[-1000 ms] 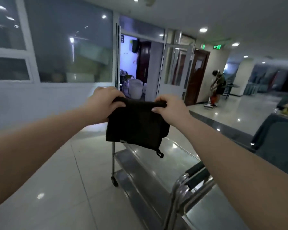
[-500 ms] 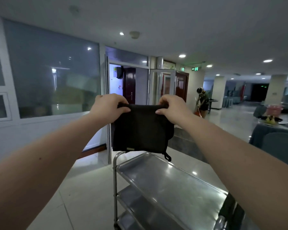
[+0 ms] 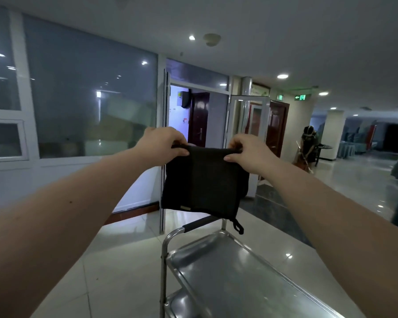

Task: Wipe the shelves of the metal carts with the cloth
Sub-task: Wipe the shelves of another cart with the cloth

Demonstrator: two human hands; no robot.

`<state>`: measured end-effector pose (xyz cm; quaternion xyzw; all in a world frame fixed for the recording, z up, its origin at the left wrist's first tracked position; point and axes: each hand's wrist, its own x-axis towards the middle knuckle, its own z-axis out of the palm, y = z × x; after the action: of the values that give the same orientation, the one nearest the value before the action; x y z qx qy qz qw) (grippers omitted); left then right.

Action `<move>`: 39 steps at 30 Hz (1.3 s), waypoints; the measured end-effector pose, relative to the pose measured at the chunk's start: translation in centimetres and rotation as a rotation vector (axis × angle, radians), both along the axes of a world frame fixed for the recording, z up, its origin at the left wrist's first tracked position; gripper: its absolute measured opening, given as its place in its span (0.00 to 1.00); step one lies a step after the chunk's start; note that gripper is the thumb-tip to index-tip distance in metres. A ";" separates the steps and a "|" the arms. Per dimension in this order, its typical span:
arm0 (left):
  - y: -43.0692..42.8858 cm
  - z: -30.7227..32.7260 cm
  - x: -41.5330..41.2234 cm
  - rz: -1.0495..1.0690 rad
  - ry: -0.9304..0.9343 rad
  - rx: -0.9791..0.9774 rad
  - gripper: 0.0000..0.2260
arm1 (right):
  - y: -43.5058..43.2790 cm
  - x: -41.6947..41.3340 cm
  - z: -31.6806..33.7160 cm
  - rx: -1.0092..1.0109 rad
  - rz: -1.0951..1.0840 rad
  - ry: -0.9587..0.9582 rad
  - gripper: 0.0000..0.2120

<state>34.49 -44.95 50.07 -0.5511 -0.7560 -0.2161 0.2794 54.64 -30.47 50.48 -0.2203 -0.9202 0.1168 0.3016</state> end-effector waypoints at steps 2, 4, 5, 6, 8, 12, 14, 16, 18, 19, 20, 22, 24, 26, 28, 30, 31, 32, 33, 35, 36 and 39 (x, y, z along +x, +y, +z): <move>2.2 -1.0 -3.4 0.004 0.009 -0.010 0.10 | 2.3 -3.6 -1.1 0.001 0.009 0.005 0.08; 4.3 -2.3 -6.4 -0.004 0.023 -0.039 0.09 | 4.2 -6.7 -2.3 0.004 -0.011 -0.009 0.08; 5.7 -3.1 -8.4 -0.012 0.039 -0.060 0.09 | 5.4 -8.7 -3.2 0.021 -0.024 -0.029 0.08; 7.1 -3.9 -10.4 -0.024 0.065 -0.083 0.08 | 6.6 -10.7 -4.1 0.056 -0.039 -0.051 0.07; 10.1 -5.6 -14.3 -0.061 0.126 -0.130 0.08 | 8.9 -14.3 -6.0 0.152 -0.067 -0.100 0.07; 16.5 -8.6 -21.4 -0.144 0.287 -0.240 0.10 | 13.4 -20.7 -9.3 0.268 -0.144 -0.207 0.13; 20.0 -10.3 -24.7 -0.195 0.320 -0.270 0.10 | 15.7 -23.4 -10.9 0.222 -0.190 -0.266 0.09; 23.6 -12.1 -27.2 -0.234 0.345 -0.313 0.11 | 17.9 -25.7 -12.7 0.156 -0.239 -0.315 0.06; 27.1 -14.0 -29.2 -0.280 0.360 -0.349 0.11 | 20.1 -27.5 -14.5 0.142 -0.300 -0.361 0.04; 28.7 -15.1 -30.0 -0.307 0.360 -0.358 0.11 | 21.2 -28.2 -15.6 0.158 -0.327 -0.384 0.03; 30.4 -16.2 -30.7 -0.336 0.355 -0.359 0.10 | 22.3 -28.8 -16.7 0.175 -0.346 -0.402 0.03; 33.6 -18.5 -31.9 -0.394 0.321 -0.376 0.09 | 24.6 -29.8 -18.9 0.168 -0.365 -0.441 0.04; 36.6 -20.8 -33.0 -0.442 0.272 -0.393 0.09 | 26.9 -30.5 -21.1 0.142 -0.374 -0.463 0.05; 39.0 -23.2 -33.8 -0.474 0.236 -0.426 0.10 | 29.3 -31.2 -23.4 0.135 -0.361 -0.465 0.06; 41.2 -25.2 -34.7 -0.515 0.166 -0.453 0.11 | 31.7 -31.9 -25.3 0.102 -0.354 -0.446 0.05; 43.1 -27.3 -35.5 -0.523 0.163 -0.439 0.12 | 33.8 -32.5 -27.5 0.088 -0.355 -0.434 0.04; 43.9 -28.3 -35.8 -0.525 0.162 -0.448 0.12 | 34.7 -32.8 -28.6 0.078 -0.355 -0.430 0.03; 44.7 -29.3 -36.2 -0.529 0.164 -0.473 0.12 | 35.6 -33.0 -29.7 0.065 -0.352 -0.436 0.03; 45.6 -30.1 -36.4 -0.527 0.173 -0.502 0.12 | 36.4 -33.3 -30.6 0.048 -0.355 -0.451 0.03; 47.6 -31.5 -36.8 -0.526 0.186 -0.547 0.12 | 38.0 -33.9 -32.2 0.016 -0.374 -0.480 0.04; 48.6 -32.0 -36.9 -0.529 0.174 -0.557 0.12 | 38.7 -34.1 -32.6 -0.003 -0.393 -0.490 0.04; 51.5 -32.6 -37.5 -0.571 0.108 -0.473 0.11 | 40.3 -34.9 -33.0 -0.013 -0.475 -0.421 0.05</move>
<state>-2.97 6.58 17.46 -0.7996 -0.5851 -0.0751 0.1122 19.78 9.83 17.46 -0.4501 -0.8846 0.0007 0.1219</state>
